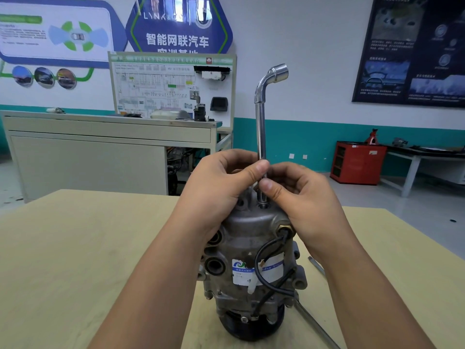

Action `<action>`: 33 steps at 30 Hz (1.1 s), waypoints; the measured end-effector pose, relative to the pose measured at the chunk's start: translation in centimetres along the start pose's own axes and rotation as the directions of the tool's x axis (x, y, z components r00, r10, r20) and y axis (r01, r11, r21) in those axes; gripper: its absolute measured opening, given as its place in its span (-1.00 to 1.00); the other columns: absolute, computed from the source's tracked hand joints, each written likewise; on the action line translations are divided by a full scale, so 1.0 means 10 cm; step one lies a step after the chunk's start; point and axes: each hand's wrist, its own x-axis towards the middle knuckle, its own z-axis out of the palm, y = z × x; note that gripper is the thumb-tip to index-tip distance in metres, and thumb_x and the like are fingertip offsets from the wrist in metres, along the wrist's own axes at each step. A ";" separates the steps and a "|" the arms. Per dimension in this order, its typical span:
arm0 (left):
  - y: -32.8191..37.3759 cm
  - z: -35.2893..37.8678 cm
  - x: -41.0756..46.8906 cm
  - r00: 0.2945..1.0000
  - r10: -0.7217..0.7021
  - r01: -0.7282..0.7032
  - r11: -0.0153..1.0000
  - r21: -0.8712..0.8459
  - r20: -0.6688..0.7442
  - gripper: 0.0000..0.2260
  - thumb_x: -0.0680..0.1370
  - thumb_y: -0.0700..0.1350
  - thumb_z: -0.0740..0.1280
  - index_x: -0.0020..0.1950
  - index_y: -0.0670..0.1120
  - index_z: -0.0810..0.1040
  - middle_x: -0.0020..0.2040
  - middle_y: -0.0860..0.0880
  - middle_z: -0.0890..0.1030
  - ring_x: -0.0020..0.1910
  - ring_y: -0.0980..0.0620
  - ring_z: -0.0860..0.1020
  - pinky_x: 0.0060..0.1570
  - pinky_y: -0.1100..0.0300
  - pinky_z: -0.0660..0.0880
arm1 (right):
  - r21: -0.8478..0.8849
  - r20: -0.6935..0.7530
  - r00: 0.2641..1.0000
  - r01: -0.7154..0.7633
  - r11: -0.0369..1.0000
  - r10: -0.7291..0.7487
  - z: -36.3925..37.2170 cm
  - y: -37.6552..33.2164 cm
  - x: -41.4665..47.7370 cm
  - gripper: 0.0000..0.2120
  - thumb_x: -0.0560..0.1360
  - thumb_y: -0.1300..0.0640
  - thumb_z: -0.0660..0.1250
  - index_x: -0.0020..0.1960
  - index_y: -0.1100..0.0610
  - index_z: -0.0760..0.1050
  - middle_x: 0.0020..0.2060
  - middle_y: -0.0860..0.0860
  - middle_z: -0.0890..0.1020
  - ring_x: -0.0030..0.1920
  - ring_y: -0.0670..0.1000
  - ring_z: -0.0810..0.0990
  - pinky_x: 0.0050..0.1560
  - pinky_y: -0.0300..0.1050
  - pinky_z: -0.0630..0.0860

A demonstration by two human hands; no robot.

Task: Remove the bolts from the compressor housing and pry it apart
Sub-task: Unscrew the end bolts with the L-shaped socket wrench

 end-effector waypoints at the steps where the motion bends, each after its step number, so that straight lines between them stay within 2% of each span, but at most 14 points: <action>1: 0.00 0.00 0.00 1.000 0.005 -0.005 1.000 0.006 0.016 -0.83 0.42 -0.03 0.42 -0.04 -0.04 0.66 -0.09 -0.03 0.71 0.00 0.00 0.66 0.16 -0.02 0.54 | -0.007 -0.001 1.000 0.000 1.000 0.000 0.00 0.00 0.00 -0.82 0.46 0.22 0.37 -0.14 -0.07 0.58 -0.20 -0.14 0.69 -0.14 -0.18 0.64 -0.10 -0.35 0.53; 2: 0.01 0.00 0.00 0.999 0.004 -0.005 1.000 0.006 0.032 -0.90 0.49 -0.09 0.39 -0.04 -0.01 0.67 -0.09 -0.02 0.71 0.00 0.03 0.66 0.15 0.02 0.54 | -0.016 -0.001 1.000 -0.002 1.000 0.002 0.00 0.00 0.00 -0.81 0.48 0.22 0.36 -0.12 -0.08 0.58 -0.18 -0.13 0.69 -0.12 -0.18 0.64 -0.09 -0.34 0.54; 5: 0.00 0.00 -0.01 0.998 0.014 -0.015 1.000 0.013 0.061 -0.83 0.57 -0.18 0.31 -0.08 0.04 0.67 -0.10 0.02 0.72 -0.02 0.09 0.66 0.10 0.14 0.55 | -0.025 0.002 1.000 -0.009 1.000 0.009 0.00 -0.01 0.00 -0.78 0.50 0.23 0.32 -0.10 -0.10 0.58 -0.15 -0.13 0.69 -0.09 -0.17 0.65 -0.04 -0.31 0.55; 9: 0.01 -0.01 -0.01 0.998 0.006 -0.005 1.000 -0.010 0.057 -0.78 0.58 -0.18 0.29 -0.13 0.05 0.69 -0.11 0.00 0.72 -0.03 0.06 0.67 0.07 0.13 0.55 | -0.031 0.001 1.000 -0.025 0.999 0.025 0.00 -0.02 -0.01 -0.77 0.51 0.22 0.31 -0.11 -0.11 0.59 -0.14 -0.11 0.69 -0.07 -0.13 0.65 0.00 -0.21 0.58; 11: 0.00 -0.01 -0.01 0.999 -0.003 0.003 1.000 -0.005 0.055 -0.77 0.57 -0.17 0.30 -0.17 0.05 0.70 -0.13 0.01 0.71 -0.06 0.06 0.67 0.04 0.12 0.55 | -0.026 0.006 1.000 -0.020 0.999 0.020 0.00 -0.02 -0.01 -0.77 0.51 0.23 0.31 -0.13 -0.10 0.60 -0.15 -0.10 0.70 -0.08 -0.12 0.66 -0.01 -0.22 0.57; 14: -0.01 -0.02 0.00 0.999 -0.009 0.009 1.000 0.004 0.051 -0.82 0.54 -0.13 0.35 -0.19 0.05 0.69 -0.16 0.01 0.71 -0.09 0.06 0.66 0.02 0.09 0.54 | -0.013 -0.001 1.000 -0.002 1.000 0.002 0.00 -0.02 -0.01 -0.79 0.49 0.22 0.35 -0.16 -0.09 0.61 -0.18 -0.09 0.70 -0.11 -0.14 0.66 -0.08 -0.29 0.55; 16: -0.01 -0.02 0.00 0.999 0.001 -0.001 1.000 0.000 0.047 -0.91 0.46 -0.03 0.39 -0.16 0.02 0.69 -0.16 -0.01 0.71 -0.09 0.04 0.66 0.05 0.06 0.55 | -0.009 -0.005 1.000 0.003 1.000 -0.003 0.01 -0.02 -0.01 -0.83 0.45 0.20 0.40 -0.15 -0.08 0.61 -0.20 -0.11 0.70 -0.13 -0.15 0.65 -0.10 -0.32 0.54; 19: -0.02 -0.01 0.01 0.999 0.020 -0.020 1.000 0.002 0.029 -0.74 0.30 0.10 0.39 -0.13 -0.02 0.66 -0.19 -0.01 0.70 -0.14 0.06 0.64 0.01 0.08 0.55 | 0.018 0.000 1.000 0.000 1.000 0.000 0.01 -0.01 -0.01 -0.82 0.40 0.21 0.45 -0.11 -0.06 0.60 -0.21 -0.12 0.69 -0.14 -0.15 0.66 -0.11 -0.33 0.54; 25: -0.03 -0.01 0.01 1.000 0.011 -0.011 1.000 -0.012 -0.003 -0.79 0.24 0.11 0.42 -0.24 0.02 0.64 -0.27 0.04 0.68 -0.24 0.12 0.62 -0.10 0.13 0.52 | 0.059 -0.023 1.000 0.003 0.998 -0.001 0.01 0.00 -0.01 -0.80 0.36 0.26 0.46 -0.17 -0.02 0.58 -0.28 -0.12 0.67 -0.20 -0.16 0.64 -0.17 -0.35 0.53; 28: -0.03 -0.01 0.01 1.000 0.008 -0.008 1.000 -0.014 0.005 -0.78 0.31 0.08 0.42 -0.15 0.00 0.66 -0.18 0.01 0.70 -0.12 0.07 0.65 0.03 0.07 0.55 | 0.053 -0.026 1.000 0.009 0.999 -0.008 0.02 -0.01 -0.01 -0.80 0.40 0.28 0.42 -0.16 -0.03 0.58 -0.27 -0.14 0.68 -0.21 -0.19 0.63 -0.17 -0.37 0.51; 31: -0.02 0.00 0.01 0.999 -0.004 0.006 0.999 -0.035 0.038 -0.90 0.49 -0.07 0.38 -0.08 0.02 0.69 -0.08 -0.02 0.71 0.02 0.00 0.65 0.19 -0.05 0.52 | 0.028 -0.018 1.000 0.004 1.000 -0.003 0.01 -0.01 0.00 -0.81 0.45 0.25 0.38 -0.14 -0.06 0.59 -0.21 -0.13 0.69 -0.15 -0.17 0.65 -0.11 -0.35 0.53; 33: -0.02 0.00 0.00 0.999 -0.007 0.008 0.999 -0.032 0.047 -0.83 0.55 -0.14 0.33 -0.10 0.04 0.71 -0.08 -0.03 0.71 0.04 -0.01 0.65 0.21 -0.07 0.50 | 0.006 -0.012 1.000 0.003 1.000 -0.003 0.01 -0.02 0.00 -0.79 0.46 0.24 0.37 -0.11 -0.08 0.59 -0.18 -0.14 0.70 -0.12 -0.17 0.65 -0.09 -0.35 0.53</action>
